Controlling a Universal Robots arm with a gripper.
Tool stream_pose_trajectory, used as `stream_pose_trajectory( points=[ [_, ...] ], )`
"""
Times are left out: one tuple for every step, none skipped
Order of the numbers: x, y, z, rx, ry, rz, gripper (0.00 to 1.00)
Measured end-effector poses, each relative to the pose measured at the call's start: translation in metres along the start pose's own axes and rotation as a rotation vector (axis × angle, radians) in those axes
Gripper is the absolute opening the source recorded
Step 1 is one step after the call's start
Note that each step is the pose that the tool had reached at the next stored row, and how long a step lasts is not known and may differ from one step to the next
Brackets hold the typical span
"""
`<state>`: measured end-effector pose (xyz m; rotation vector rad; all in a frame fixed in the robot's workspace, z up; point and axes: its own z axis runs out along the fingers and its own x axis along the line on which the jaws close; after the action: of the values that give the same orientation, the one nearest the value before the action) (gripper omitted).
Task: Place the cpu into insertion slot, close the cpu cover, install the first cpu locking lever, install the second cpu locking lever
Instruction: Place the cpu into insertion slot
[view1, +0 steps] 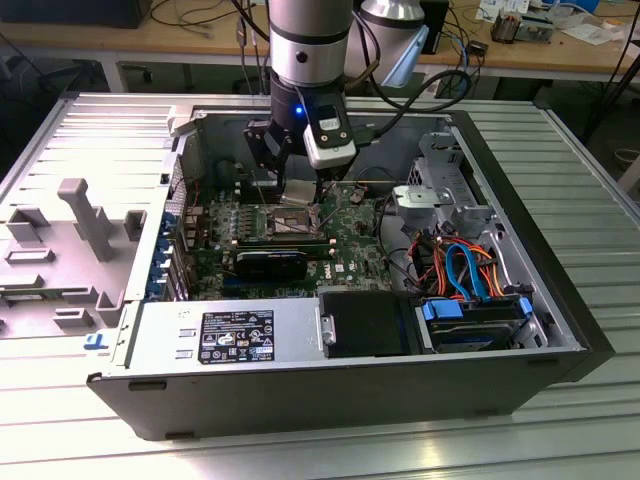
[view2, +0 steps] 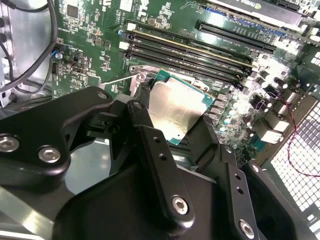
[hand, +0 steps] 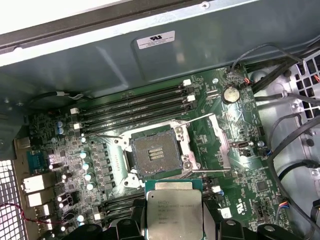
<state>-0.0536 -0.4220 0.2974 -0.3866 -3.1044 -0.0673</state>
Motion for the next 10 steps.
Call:
stream_pose_trajectory(
  points=[
    [0.0000,0.0000,0.0001,-0.0001,-0.0002,0.004,0.54],
    [0.0000,0.0000,0.0001,-0.0001,-0.0003,0.007,0.54],
    [0.0000,0.0000,0.0002,-0.0002,-0.0005,0.012,0.54],
    [0.0000,0.0000,0.0002,-0.0002,-0.0007,0.015,0.54],
    [0.0000,0.0000,0.0003,-0.0002,-0.0008,0.018,0.54],
    [0.0000,0.0000,0.0003,-0.0003,-0.0011,0.023,0.54],
    [0.0000,0.0000,0.0004,-0.0003,-0.0013,0.029,0.54],
    [0.0000,0.0000,0.0005,-0.0003,-0.0016,0.035,0.54],
    [0.0000,0.0000,0.0006,-0.0004,-0.0017,0.038,0.54],
    [0.0000,0.0000,0.0007,-0.0004,-0.0018,0.041,0.54]
  ],
)
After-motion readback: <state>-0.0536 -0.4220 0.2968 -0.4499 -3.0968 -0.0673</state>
